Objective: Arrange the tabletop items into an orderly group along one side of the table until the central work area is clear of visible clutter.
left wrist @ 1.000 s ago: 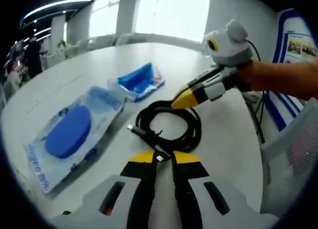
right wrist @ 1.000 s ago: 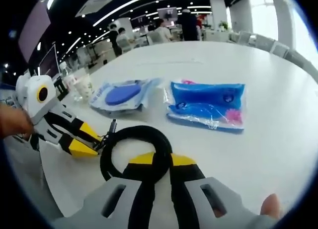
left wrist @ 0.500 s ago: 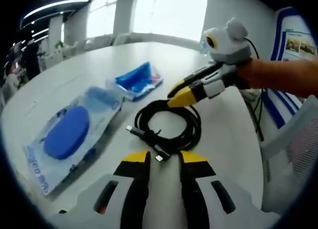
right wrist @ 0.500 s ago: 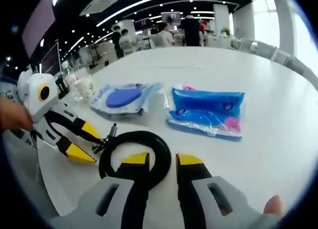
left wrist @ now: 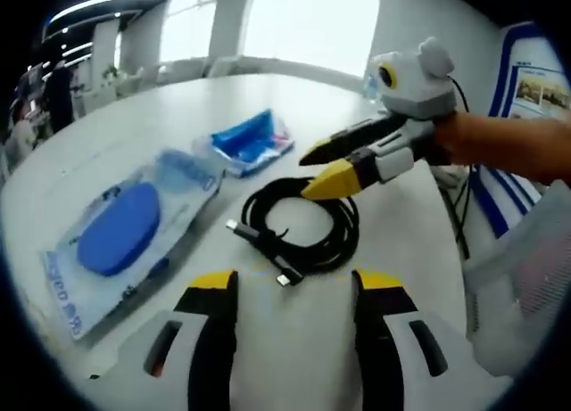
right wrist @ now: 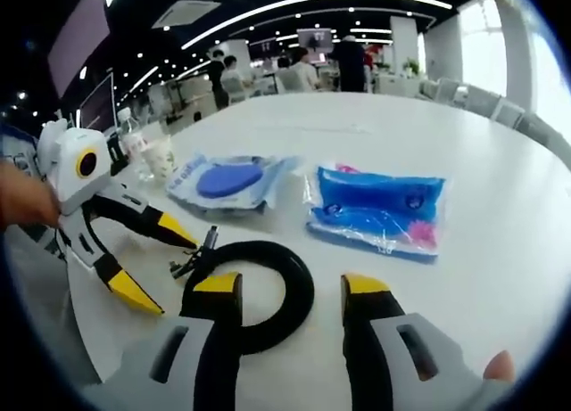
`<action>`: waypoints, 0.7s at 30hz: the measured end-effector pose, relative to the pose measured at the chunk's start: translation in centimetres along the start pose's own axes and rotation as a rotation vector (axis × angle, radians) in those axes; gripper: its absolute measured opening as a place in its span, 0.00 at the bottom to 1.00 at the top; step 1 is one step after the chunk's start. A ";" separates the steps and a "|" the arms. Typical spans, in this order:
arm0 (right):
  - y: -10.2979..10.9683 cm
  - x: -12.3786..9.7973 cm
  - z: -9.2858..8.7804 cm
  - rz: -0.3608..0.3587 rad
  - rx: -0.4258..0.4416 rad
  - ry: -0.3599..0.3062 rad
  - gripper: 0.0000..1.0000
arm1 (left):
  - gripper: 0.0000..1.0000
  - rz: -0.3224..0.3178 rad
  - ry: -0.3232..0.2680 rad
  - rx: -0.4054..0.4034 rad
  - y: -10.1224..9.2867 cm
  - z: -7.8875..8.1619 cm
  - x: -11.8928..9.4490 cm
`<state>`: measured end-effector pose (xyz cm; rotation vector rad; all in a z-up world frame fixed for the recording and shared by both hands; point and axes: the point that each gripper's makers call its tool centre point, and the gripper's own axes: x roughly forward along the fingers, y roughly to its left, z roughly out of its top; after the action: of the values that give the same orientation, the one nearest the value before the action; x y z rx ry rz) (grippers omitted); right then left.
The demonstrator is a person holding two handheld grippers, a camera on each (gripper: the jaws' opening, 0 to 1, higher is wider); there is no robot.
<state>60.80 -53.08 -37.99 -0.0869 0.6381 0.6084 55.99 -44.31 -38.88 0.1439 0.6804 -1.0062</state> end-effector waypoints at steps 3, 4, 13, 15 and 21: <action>0.1 -0.1 0.1 0.001 0.016 -0.013 0.55 | 0.65 0.000 -0.008 -0.012 0.0 0.1 -0.1; 0.1 -0.1 0.1 0.000 0.018 -0.013 0.57 | 0.67 0.000 -0.006 -0.014 0.0 0.1 -0.1; 0.7 -0.1 1.4 0.019 0.075 -0.092 0.80 | 0.83 -0.022 -0.028 -0.054 -0.6 0.2 -0.3; 0.6 -0.1 1.6 0.006 0.069 -0.102 0.88 | 0.83 -0.023 -0.029 -0.049 -0.7 0.2 -0.4; 0.6 -0.3 2.0 -0.003 0.098 -0.139 1.00 | 0.88 -0.020 -0.057 -0.067 -0.8 0.6 -1.0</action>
<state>61.32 -52.21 -36.18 0.0455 0.5317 0.5737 55.32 -44.31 -37.66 0.0501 0.6633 -1.0016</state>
